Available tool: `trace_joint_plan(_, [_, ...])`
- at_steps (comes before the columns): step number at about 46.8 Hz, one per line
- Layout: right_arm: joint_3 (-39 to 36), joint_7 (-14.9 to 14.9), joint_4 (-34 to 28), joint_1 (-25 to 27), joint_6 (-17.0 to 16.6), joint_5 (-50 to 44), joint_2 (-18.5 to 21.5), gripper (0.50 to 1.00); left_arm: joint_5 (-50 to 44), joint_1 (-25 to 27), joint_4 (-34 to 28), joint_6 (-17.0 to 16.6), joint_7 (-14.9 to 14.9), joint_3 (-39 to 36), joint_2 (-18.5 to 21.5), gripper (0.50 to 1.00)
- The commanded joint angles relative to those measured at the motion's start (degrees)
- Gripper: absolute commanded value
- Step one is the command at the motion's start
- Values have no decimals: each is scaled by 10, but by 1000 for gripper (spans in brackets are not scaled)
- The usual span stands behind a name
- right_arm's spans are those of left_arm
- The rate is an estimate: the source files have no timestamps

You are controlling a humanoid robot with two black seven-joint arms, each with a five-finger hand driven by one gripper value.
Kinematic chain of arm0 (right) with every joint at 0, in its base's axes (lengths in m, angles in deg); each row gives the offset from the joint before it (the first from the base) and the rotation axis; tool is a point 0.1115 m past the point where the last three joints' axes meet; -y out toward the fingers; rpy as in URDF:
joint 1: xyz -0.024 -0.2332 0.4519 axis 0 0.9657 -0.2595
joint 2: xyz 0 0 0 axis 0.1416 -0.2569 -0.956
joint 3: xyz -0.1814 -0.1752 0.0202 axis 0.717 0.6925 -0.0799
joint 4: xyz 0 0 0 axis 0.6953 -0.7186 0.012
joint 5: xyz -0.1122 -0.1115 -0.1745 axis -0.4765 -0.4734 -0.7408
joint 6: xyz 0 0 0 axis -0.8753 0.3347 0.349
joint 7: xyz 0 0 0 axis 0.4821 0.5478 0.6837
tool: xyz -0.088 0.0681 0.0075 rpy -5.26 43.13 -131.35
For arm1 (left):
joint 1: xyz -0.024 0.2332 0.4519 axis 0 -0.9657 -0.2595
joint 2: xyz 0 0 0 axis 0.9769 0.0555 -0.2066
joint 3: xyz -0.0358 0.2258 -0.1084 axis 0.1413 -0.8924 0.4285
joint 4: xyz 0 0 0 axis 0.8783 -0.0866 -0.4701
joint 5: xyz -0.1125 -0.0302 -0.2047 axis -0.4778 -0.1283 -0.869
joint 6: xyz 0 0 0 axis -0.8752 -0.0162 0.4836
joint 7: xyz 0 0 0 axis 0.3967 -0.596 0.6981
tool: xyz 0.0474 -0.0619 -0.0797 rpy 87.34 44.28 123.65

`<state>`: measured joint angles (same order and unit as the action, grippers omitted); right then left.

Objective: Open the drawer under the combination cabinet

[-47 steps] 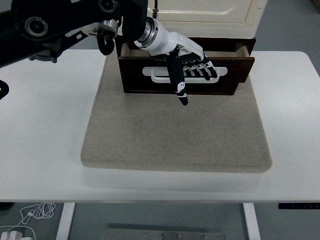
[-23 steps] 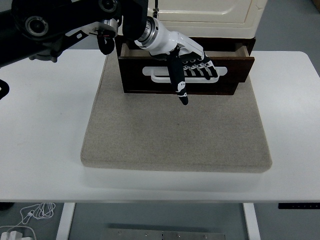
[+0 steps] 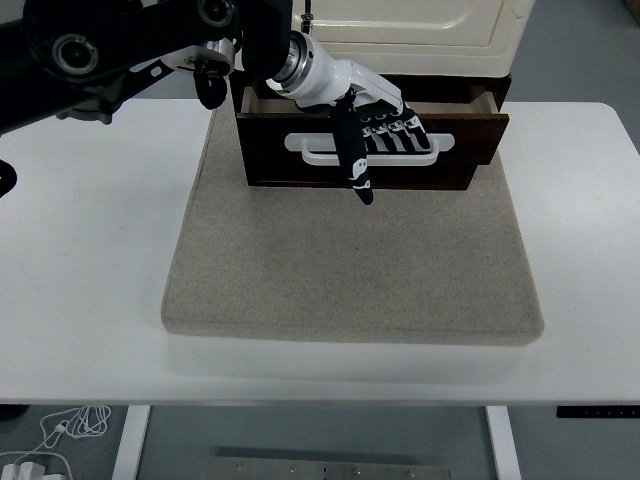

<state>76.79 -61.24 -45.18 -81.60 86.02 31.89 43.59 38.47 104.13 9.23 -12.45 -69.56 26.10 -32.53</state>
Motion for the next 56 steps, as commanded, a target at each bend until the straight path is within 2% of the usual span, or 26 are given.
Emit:
trace_joint_plan(1, [0,0,0,0,0,0,0,928,1,0,0,-1,0,-2,1,990])
trace_joint_plan(56, [0,0,0,0,0,0,0,928,-11,0,-6,14,0,5,3,994])
